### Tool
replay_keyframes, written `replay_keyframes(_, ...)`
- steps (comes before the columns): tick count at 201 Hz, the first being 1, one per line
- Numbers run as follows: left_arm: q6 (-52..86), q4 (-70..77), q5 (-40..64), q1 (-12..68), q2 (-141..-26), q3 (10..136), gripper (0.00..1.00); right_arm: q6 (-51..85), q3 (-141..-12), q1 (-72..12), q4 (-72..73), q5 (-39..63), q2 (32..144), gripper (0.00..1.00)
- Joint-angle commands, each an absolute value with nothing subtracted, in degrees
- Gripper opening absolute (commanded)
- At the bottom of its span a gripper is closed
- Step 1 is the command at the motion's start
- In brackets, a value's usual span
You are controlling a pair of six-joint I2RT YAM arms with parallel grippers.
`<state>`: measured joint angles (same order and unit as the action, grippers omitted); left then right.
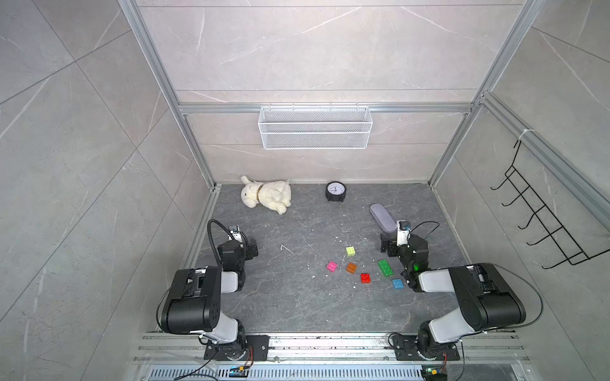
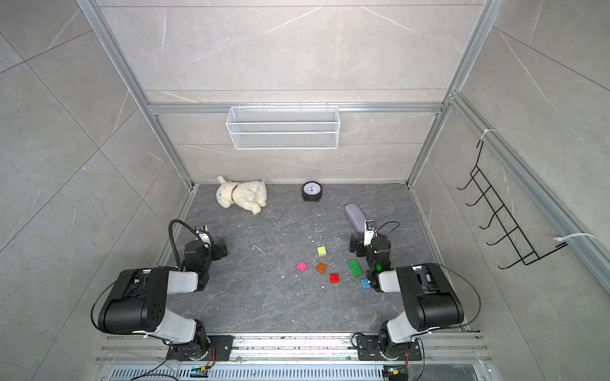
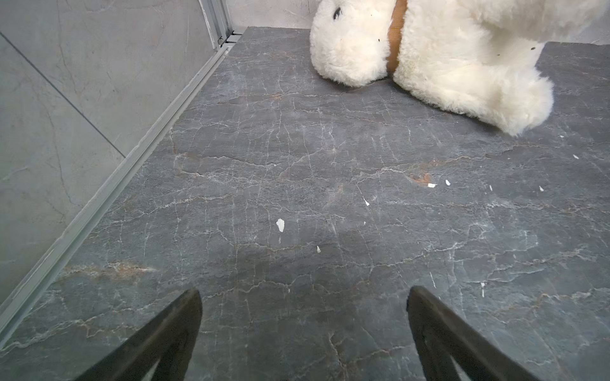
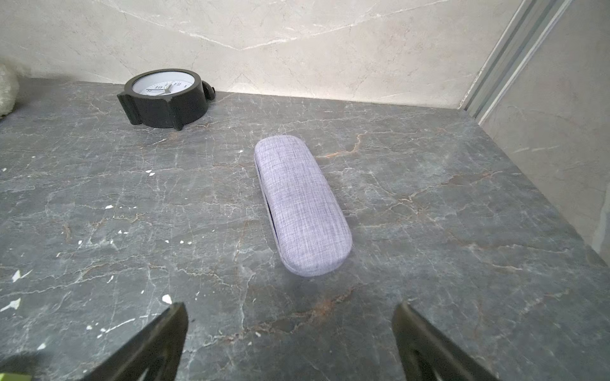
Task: Assemble the letter y with lego
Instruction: Pick up the lego brick from the center of the board.
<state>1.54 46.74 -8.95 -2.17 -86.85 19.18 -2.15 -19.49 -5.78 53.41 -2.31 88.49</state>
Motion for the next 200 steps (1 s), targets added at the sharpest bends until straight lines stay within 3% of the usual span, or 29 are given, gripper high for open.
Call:
replay_keyframes(1, 2.19, 49.55, -9.93, -2.26, -85.87, 20.04, 1.00, -1.36, -20.30, -5.64, 53.00, -1.57, 87.98, 0.99)
replay_keyframes(134, 2.19, 49.48, -9.84, -2.27, -85.96, 20.20, 1.00, -1.23, -20.32, -5.64, 52.75, -1.39, 87.89, 1.00)
replay_keyframes(165, 0.29, 48.40, -5.19, -2.29, -85.72, 20.71, 1.00, 0.04, -17.13, -5.63, 58.51, -4.62, 86.93, 1.00)
replay_keyframes(187, 0.62, 41.10, -5.52, -2.29, -83.46, 23.88, 1.00, 0.09, -14.77, -5.64, 59.17, -5.24, 82.54, 1.00)
replay_keyframes(200, 0.74, 32.28, -4.83, -2.27, -82.00, 27.71, 1.00, 0.43, -16.04, -5.65, 51.61, -5.38, 77.66, 1.00)
